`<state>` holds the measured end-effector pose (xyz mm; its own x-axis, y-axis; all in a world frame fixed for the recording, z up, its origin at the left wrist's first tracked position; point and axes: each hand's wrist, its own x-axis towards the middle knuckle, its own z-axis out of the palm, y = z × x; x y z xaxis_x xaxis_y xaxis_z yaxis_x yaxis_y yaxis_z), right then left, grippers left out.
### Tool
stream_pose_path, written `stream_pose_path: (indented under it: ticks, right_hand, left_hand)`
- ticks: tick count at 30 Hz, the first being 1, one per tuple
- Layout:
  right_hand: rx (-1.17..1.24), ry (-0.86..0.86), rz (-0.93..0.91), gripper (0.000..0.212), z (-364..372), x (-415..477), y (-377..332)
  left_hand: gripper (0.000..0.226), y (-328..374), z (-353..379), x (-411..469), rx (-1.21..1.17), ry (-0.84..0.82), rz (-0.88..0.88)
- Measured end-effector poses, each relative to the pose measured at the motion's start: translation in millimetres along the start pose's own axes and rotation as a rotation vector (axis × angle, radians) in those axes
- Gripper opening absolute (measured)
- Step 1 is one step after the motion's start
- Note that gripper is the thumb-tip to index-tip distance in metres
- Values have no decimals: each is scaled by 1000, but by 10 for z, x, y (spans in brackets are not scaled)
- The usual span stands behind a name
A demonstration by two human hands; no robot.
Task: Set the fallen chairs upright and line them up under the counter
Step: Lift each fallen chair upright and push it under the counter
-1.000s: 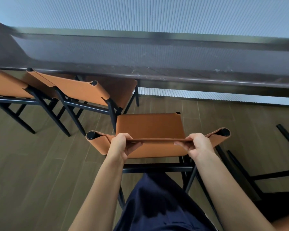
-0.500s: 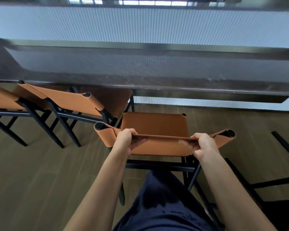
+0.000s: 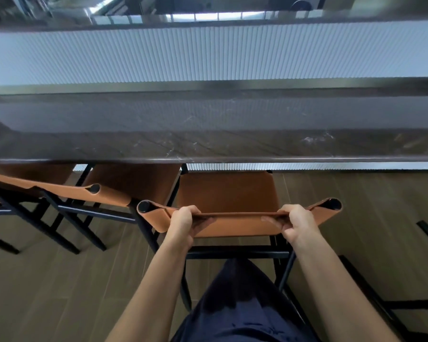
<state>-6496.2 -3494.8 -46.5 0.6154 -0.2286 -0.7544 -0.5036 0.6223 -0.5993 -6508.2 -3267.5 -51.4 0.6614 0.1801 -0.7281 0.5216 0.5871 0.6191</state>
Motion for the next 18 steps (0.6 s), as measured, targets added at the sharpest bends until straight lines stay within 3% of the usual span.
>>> stream_pose_path:
  ticks: [15,18]
  right_hand:
    - [-64,-40,35,33,756,488,-730]
    - [-62,-39,42,25,787,520,-773]
  left_hand:
    - [11,797,663,484,-15,-27,39]
    - [13,827,701,524,2,-34,39]
